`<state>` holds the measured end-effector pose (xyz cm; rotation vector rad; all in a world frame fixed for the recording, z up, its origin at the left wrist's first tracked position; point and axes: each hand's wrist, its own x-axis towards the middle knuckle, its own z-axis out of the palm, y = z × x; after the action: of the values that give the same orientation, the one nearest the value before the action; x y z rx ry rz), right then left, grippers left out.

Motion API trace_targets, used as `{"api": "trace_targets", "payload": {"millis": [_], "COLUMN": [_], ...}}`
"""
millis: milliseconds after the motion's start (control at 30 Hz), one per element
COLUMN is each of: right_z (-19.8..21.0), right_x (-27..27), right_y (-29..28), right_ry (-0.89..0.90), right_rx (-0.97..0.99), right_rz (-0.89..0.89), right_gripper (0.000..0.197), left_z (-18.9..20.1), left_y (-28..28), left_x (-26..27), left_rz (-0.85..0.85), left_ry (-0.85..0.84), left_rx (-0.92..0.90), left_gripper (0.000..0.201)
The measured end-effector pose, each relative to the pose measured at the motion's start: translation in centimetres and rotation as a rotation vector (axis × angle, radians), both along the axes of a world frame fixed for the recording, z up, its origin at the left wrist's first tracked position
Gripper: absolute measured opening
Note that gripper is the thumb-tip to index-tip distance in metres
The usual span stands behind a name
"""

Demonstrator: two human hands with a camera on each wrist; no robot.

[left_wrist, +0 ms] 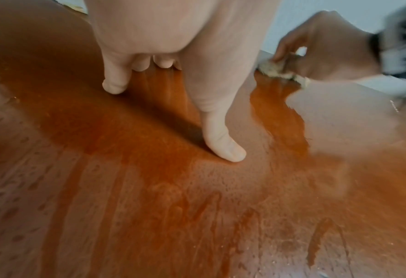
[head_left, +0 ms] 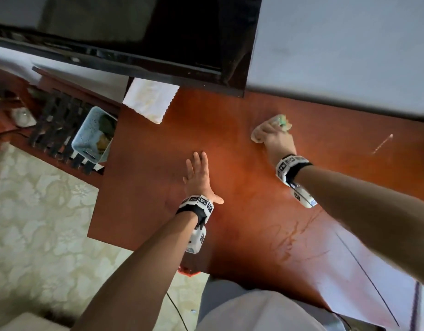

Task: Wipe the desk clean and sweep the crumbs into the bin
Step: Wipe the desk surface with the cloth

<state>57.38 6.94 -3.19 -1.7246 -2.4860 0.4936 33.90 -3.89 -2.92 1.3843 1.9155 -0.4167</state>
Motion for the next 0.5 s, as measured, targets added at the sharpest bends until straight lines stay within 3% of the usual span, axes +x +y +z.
{"api": "trace_targets", "payload": {"millis": [167, 267, 367, 500], "right_z": [0.9, 1.7, 2.0, 1.5], "right_x": [3.4, 6.2, 7.6, 9.1], "right_y": [-16.4, -20.0, -17.6, -6.2], "right_ry": [-0.02, -0.075, -0.101, -0.169], "right_rx": [-0.016, -0.057, -0.039, -0.108], "right_rz": [0.363, 0.461, 0.338, 0.008], "right_gripper": [0.041, 0.04, 0.043, 0.026], "left_z": [0.9, 1.8, 2.2, 1.2], "left_y": [0.2, -0.7, -2.1, -3.2], "left_x": [0.3, 1.5, 4.5, 8.0], "left_rz": [-0.043, -0.147, -0.275, -0.175], "left_ry": [0.046, 0.081, 0.03, 0.073], "left_rx": [-0.036, 0.02, 0.083, -0.023], "left_gripper": [0.165, 0.16, 0.164, 0.17]}}
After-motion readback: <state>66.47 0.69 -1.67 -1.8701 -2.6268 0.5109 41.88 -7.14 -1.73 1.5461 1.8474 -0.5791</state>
